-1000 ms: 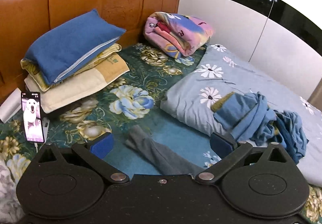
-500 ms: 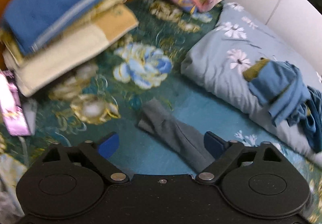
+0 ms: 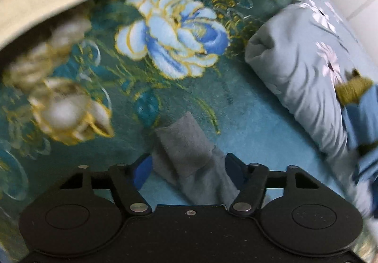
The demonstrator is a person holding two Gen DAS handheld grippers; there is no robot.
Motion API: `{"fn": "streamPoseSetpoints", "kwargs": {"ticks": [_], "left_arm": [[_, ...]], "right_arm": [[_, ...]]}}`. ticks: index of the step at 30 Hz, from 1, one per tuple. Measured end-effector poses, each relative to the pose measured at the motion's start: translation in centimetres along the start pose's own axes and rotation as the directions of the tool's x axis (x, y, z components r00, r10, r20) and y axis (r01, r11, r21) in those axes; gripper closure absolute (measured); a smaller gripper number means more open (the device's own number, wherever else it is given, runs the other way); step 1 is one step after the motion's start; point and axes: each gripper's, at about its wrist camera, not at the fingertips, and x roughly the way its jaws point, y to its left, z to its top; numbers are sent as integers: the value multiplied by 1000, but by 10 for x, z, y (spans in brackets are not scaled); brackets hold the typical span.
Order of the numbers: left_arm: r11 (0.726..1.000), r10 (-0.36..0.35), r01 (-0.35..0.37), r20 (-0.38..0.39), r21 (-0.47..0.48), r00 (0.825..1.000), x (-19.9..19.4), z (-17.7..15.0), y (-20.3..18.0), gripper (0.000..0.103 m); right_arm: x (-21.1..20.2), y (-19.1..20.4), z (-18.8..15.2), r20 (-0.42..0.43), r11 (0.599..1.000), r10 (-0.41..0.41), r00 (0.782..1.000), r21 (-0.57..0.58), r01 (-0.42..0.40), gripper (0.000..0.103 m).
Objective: Fold clothes
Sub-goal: 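Grasp the ribbed leg cuff of the grey sweatpants with the left gripper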
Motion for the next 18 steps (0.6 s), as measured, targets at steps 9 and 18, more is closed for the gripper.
{"fn": "streamPoseSetpoints", "kwargs": {"ticks": [9, 18], "left_arm": [[986, -29, 20, -49, -164, 998, 25, 15, 6, 86], [970, -219, 225, 65, -96, 974, -26, 17, -14, 96]], "right_arm": [[11, 22, 25, -10, 997, 14, 1000, -82, -15, 0], [16, 22, 20, -20, 997, 41, 999, -69, -43, 0]]}}
